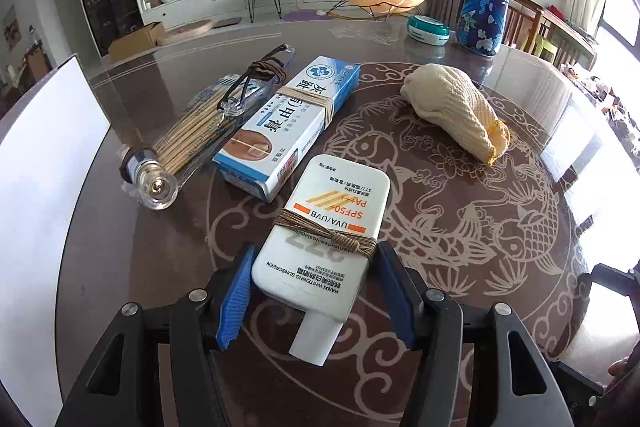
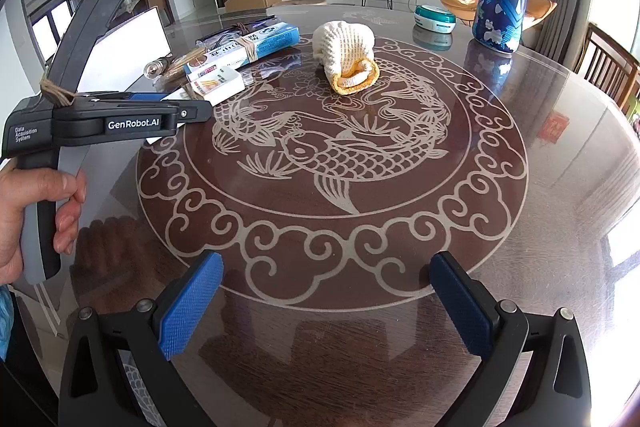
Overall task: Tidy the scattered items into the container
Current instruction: 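Grasp the white sunscreen bottle with the left gripper and lift it, then move the right gripper to the cream knit glove while the left gripper holds the sunscreen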
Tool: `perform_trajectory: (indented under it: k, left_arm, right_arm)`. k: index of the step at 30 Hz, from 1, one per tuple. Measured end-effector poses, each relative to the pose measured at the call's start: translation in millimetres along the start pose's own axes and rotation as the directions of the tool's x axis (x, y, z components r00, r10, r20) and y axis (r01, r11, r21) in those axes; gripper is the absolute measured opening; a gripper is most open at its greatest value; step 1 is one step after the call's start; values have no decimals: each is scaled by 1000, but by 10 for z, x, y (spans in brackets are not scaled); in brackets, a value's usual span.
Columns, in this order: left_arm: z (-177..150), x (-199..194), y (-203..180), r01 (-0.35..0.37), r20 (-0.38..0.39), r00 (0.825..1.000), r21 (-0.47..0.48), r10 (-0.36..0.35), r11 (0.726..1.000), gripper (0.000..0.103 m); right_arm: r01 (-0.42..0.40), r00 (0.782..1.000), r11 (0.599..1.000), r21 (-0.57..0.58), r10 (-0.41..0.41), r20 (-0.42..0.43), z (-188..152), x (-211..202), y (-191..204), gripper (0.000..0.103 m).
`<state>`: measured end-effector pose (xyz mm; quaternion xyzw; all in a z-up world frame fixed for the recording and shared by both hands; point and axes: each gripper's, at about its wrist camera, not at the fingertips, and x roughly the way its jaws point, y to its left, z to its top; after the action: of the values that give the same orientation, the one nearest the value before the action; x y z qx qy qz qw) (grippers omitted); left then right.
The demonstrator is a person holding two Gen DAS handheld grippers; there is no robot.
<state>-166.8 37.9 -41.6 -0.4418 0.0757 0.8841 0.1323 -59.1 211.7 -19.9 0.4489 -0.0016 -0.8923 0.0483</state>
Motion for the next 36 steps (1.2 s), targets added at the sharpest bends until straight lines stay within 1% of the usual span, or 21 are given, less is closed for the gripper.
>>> perform_trajectory:
  k: [5,7,9,11,12,16,18,19,20,21,22,27,28,30,31,32,34,36]
  left_arm:
    - [-515,-373,35,-67,20,997,-72,68,995,59]
    - [-675,-499,107,-112,22,993,-112,116,987,59]
    - [-789,-581,254,-144,16,989,-178,149,973,59]
    - [-837,-615,413,-146,12,988,-243,154,959,59]
    - [-847,-619,456,-156,7,987,-254,163,954,59]
    - [-837,-601,436,-182,-2,982,-242,187,953,61]
    - [-834,-593,434,-170,-2,985,-240,174,956,64]
    - [-824,-577,414,-161,-7,986,-230,164,960,73]
    - [-813,-552,387,-155,-20,988,-216,155,964,90]
    - [-805,-523,371,-151,-35,989,-207,147,967,97]
    - [-799,-506,365,-147,-42,989,-203,141,968,101]
    - [-796,-494,356,-141,-45,990,-198,135,970,102]
    - [-793,-487,353,-140,-46,990,-195,134,971,103]
    - [-789,-479,352,-144,-47,989,-196,137,970,103]
    - [-789,-481,350,-145,-46,989,-198,138,970,103]
    - [-790,-482,348,-145,-46,989,-199,139,969,103]
    - [-792,-482,350,-145,-45,989,-199,139,969,103]
    - [-791,-480,350,-145,-45,989,-199,139,969,103]
  right_arm:
    - [0,1000,1000,0,0,0,-1,0,3,103]
    - [0,1000,1000,1,0,0,1,1,4,103]
    - [1,1000,1000,0,-1,0,2,2,4,103]
    - [3,1000,1000,-2,-3,-1,4,3,9,103]
    - [4,1000,1000,-2,-4,-1,4,4,8,103]
    - [4,1000,1000,-2,-4,-1,4,4,7,103]
    - [4,1000,1000,-2,-4,-1,4,4,7,103]
    - [4,1000,1000,-2,-4,-1,4,4,7,103]
    - [4,1000,1000,-2,-4,-1,4,4,8,103]
    - [4,1000,1000,-2,-4,-1,4,4,8,103]
    - [4,1000,1000,-2,-4,-1,3,4,9,103]
    - [-4,1000,1000,4,4,2,5,0,-2,103]
    - [-22,1000,1000,16,21,9,9,-8,-27,103]
    - [-95,995,994,55,93,38,60,-12,-138,103]
    - [-116,992,991,71,113,53,117,7,-202,103]
    - [-109,993,991,83,105,55,193,50,-255,103]
    - [-64,998,993,96,61,29,400,206,-338,103]
    - [-54,998,994,96,52,18,621,379,-387,103]
